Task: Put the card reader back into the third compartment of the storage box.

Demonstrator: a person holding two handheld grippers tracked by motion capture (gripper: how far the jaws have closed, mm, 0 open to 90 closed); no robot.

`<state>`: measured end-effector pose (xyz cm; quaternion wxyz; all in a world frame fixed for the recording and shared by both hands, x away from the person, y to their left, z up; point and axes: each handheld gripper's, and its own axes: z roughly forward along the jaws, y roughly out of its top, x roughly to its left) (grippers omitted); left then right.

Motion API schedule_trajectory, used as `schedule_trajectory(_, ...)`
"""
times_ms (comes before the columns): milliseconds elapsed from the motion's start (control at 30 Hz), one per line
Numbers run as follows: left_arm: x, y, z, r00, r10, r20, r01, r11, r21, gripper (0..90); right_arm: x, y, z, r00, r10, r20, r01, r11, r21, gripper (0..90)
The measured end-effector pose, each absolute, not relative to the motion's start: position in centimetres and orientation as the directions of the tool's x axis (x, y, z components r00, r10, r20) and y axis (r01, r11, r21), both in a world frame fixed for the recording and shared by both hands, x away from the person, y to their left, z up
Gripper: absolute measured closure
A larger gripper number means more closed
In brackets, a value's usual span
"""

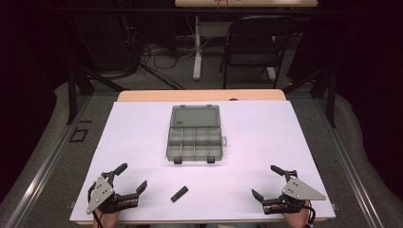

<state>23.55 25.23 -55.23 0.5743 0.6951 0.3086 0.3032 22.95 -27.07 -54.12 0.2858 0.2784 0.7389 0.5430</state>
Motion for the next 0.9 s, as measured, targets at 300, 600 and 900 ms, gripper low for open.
schedule_trajectory(300, 23.6, 24.8, -55.1, 0.633, 0.772, 0.066, 0.082, -0.152, 0.985, 10.0, 23.0, -27.0, -54.2, -0.682, 0.721, -0.123, 0.104, 0.263, 0.959, 0.0)
schedule_trajectory(600, 23.8, 23.7, -54.9, 0.651, 0.755, 0.071, 0.093, -0.173, 0.981, 10.0, 23.2, -27.1, -54.2, -0.679, 0.723, -0.125, 0.112, 0.271, 0.956, 0.0)
schedule_trajectory(900, 23.9, 22.4, -54.6, 0.684, 0.728, 0.042, 0.141, -0.189, 0.972, 10.0, 23.3, -27.1, -54.3, -0.677, 0.725, -0.122, 0.121, 0.273, 0.955, 0.0)
